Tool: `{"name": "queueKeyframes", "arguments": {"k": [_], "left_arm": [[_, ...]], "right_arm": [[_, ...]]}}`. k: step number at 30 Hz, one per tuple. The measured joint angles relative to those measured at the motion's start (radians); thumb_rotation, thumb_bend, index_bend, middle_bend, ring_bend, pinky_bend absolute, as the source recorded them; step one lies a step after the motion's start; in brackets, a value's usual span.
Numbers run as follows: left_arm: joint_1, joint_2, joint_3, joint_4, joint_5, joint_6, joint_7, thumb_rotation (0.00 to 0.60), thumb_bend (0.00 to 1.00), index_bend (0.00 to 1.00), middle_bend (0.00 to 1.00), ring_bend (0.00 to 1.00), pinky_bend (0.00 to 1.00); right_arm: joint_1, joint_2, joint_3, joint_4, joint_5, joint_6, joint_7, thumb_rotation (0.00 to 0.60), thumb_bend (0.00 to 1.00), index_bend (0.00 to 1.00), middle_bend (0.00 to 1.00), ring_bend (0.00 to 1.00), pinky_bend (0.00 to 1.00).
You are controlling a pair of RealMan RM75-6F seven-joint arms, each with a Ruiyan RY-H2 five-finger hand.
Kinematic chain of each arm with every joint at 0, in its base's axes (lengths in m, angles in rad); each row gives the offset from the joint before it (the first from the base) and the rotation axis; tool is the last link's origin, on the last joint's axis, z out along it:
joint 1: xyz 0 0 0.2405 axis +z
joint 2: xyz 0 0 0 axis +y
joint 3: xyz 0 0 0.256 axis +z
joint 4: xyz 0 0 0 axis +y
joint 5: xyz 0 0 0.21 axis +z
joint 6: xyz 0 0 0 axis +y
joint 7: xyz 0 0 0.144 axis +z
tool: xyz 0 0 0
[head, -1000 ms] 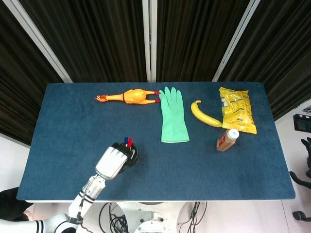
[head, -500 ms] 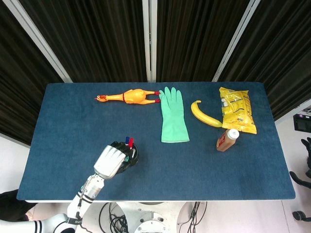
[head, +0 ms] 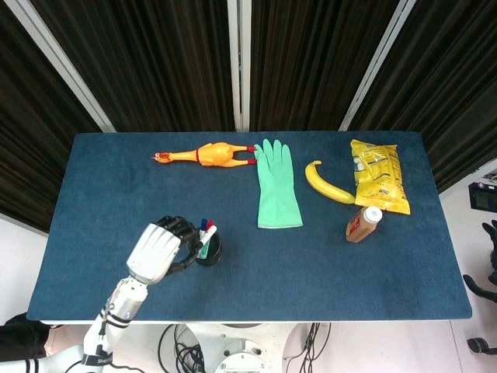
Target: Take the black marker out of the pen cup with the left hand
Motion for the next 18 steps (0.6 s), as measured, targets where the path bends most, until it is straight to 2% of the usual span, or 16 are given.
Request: {"name": "queueKeyframes", "arguments": {"k": [5, 9, 12, 18], "left_arm": [[0.035, 0.097, -0.036, -0.070, -0.010, 0.067, 0.002, 0.600, 0.38, 0.64, 0.49, 0.40, 0.48], [0.050, 0.135, -0.067, -0.070, -0.047, 0.090, -0.027, 0.600, 0.39, 0.65, 0.50, 0.40, 0.48], [0.047, 0.136, -0.085, -0.030, -0.102, 0.078, -0.057, 0.600, 0.39, 0.65, 0.50, 0.40, 0.48], [0.019, 0.095, -0.100, 0.129, -0.194, 0.014, -0.106, 0.600, 0.39, 0.66, 0.50, 0.40, 0.48]], "right_arm": [[-0.003, 0.000, 0.000, 0.001, 0.004, 0.002, 0.000, 0.600, 0.18, 0.00, 0.00, 0.00, 0.00], [-0.003, -0.003, -0.001, 0.002, 0.003, 0.002, -0.002, 0.600, 0.18, 0.00, 0.00, 0.00, 0.00], [-0.003, -0.006, -0.002, 0.001, -0.001, 0.002, -0.006, 0.600, 0.18, 0.00, 0.00, 0.00, 0.00], [-0.003, -0.005, -0.001, -0.003, 0.002, 0.003, -0.013, 0.600, 0.18, 0.00, 0.00, 0.00, 0.00]]}}
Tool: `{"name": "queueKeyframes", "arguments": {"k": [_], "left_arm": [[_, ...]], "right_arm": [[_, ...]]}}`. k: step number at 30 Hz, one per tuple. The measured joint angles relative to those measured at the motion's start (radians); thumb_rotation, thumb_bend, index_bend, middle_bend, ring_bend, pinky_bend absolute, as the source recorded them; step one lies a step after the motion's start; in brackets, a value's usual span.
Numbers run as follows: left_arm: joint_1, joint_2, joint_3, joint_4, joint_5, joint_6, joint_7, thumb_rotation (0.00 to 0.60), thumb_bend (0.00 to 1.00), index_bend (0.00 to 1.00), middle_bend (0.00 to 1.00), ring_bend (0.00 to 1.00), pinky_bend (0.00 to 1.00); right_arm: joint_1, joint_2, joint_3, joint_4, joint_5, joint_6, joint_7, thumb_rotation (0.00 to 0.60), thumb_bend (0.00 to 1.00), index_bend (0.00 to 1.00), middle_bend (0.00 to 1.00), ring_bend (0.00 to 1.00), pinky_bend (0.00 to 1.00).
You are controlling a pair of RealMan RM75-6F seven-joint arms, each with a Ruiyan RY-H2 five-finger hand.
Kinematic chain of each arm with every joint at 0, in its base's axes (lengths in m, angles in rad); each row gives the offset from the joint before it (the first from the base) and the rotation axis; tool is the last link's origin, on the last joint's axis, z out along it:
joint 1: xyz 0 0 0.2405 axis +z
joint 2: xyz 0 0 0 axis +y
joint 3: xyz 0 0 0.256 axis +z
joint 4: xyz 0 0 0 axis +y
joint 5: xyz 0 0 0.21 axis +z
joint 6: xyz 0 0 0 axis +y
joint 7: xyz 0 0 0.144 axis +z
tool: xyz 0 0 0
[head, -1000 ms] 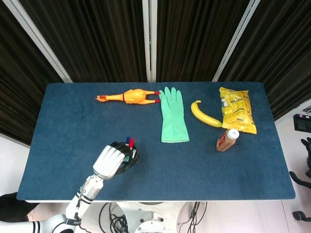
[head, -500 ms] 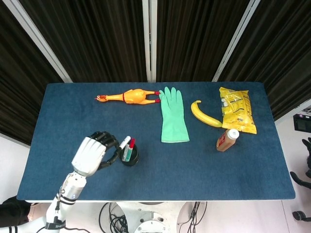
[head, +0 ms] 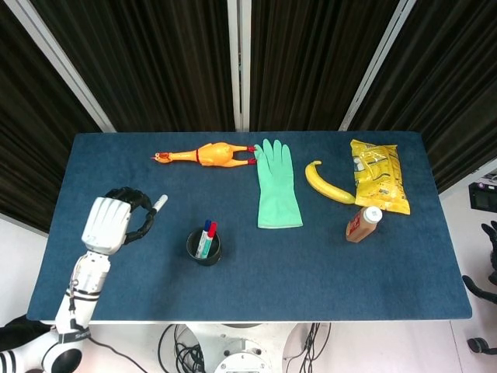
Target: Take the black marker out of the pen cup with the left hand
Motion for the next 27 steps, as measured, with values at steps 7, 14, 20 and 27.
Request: {"name": "queueKeyframes", "arguments": {"k": [7, 14, 20, 27], "left_arm": [[-0.045, -0.098, 0.012, 0.206, -0.049, -0.070, 0.009, 0.600, 0.38, 0.61, 0.49, 0.39, 0.47], [-0.069, -0.118, 0.027, 0.240, -0.113, -0.138, 0.060, 0.600, 0.24, 0.05, 0.32, 0.31, 0.42], [-0.054, -0.112, 0.030, 0.239, -0.059, -0.071, 0.003, 0.600, 0.18, 0.00, 0.20, 0.19, 0.37], [-0.001, -0.041, 0.044, 0.187, -0.033, 0.007, 0.010, 0.600, 0.18, 0.00, 0.12, 0.05, 0.20]], "right_arm": [[0.001, -0.001, 0.000, 0.001, 0.006, -0.007, -0.001, 0.600, 0.18, 0.00, 0.00, 0.00, 0.00], [0.003, -0.005, 0.000, 0.009, 0.009, -0.014, 0.005, 0.600, 0.18, 0.00, 0.00, 0.00, 0.00], [0.002, -0.002, -0.002, 0.004, 0.006, -0.015, 0.009, 0.600, 0.18, 0.00, 0.00, 0.00, 0.00], [0.001, -0.004, 0.000, 0.003, 0.005, -0.008, 0.008, 0.600, 0.18, 0.00, 0.00, 0.00, 0.00]]}}
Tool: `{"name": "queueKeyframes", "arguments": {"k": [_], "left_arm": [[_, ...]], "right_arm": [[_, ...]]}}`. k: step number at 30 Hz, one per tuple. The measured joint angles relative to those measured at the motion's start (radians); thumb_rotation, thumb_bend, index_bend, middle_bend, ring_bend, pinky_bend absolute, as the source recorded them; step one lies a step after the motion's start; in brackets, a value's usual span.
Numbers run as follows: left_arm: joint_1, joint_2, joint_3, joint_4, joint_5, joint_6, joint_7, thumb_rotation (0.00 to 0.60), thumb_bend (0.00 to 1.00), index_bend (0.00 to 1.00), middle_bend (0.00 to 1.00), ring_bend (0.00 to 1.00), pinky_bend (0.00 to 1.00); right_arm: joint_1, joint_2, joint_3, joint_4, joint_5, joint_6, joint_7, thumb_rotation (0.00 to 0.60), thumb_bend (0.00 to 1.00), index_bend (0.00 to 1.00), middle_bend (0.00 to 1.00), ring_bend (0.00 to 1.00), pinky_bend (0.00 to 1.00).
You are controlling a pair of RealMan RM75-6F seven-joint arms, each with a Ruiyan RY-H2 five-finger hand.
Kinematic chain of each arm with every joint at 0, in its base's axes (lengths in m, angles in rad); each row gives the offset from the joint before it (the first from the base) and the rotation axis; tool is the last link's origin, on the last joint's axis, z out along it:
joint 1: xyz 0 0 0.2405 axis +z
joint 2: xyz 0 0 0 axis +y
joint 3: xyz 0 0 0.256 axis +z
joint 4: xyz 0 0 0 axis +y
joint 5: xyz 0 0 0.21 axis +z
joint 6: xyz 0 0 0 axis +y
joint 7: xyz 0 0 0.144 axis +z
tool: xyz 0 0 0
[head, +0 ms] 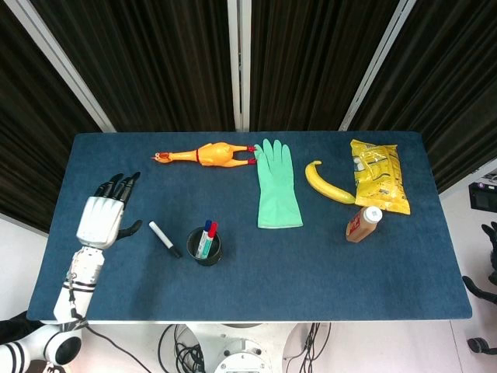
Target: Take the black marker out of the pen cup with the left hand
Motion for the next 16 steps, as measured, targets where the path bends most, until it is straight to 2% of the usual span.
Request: {"name": "queueKeyframes", "arguments": {"k": [3, 7, 10, 16], "left_arm": [[0.042, 0.043, 0.021, -0.022, 0.014, 0.035, -0.014, 0.600, 0.18, 0.01, 0.07, 0.01, 0.13], [0.089, 0.123, 0.081, -0.038, 0.042, 0.038, -0.075, 0.600, 0.18, 0.01, 0.00, 0.00, 0.06], [0.143, 0.156, 0.121, -0.040, 0.048, 0.052, -0.104, 0.600, 0.18, 0.01, 0.00, 0.00, 0.05], [0.233, 0.173, 0.169, -0.018, 0.067, 0.120, -0.172, 0.600, 0.18, 0.01, 0.00, 0.00, 0.02]], "right_arm": [[-0.001, -0.006, 0.002, 0.002, -0.007, 0.011, -0.004, 0.600, 0.18, 0.00, 0.00, 0.00, 0.00], [0.000, -0.025, 0.002, 0.009, -0.028, 0.028, -0.014, 0.600, 0.18, 0.00, 0.00, 0.00, 0.00], [0.001, -0.050, 0.003, 0.020, -0.048, 0.043, -0.022, 0.600, 0.18, 0.00, 0.00, 0.00, 0.00], [0.010, -0.097, 0.003, 0.038, -0.067, 0.052, -0.041, 0.600, 0.18, 0.00, 0.00, 0.00, 0.00]]}}
